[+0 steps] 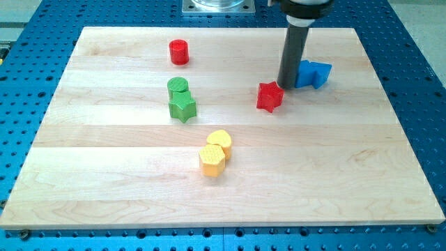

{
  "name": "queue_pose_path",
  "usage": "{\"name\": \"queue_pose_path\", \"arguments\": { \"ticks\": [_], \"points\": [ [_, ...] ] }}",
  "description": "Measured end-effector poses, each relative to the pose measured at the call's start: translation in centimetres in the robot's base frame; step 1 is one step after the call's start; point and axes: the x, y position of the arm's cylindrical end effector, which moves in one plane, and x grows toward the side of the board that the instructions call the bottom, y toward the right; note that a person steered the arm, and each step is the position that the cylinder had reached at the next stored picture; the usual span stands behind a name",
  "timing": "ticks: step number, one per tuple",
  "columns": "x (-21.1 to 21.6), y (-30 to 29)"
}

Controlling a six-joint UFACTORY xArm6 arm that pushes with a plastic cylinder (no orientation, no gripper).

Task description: Move the red star into the red circle

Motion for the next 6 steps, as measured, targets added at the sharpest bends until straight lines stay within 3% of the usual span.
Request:
{"name": "queue_pose_path", "arguments": {
  "ticks": [1, 3, 4, 6],
  "points": [
    [5.6, 0.5],
    [0.3, -11.6],
    [-3.8, -12.5],
    [-7.2, -13.0]
  ]
}}
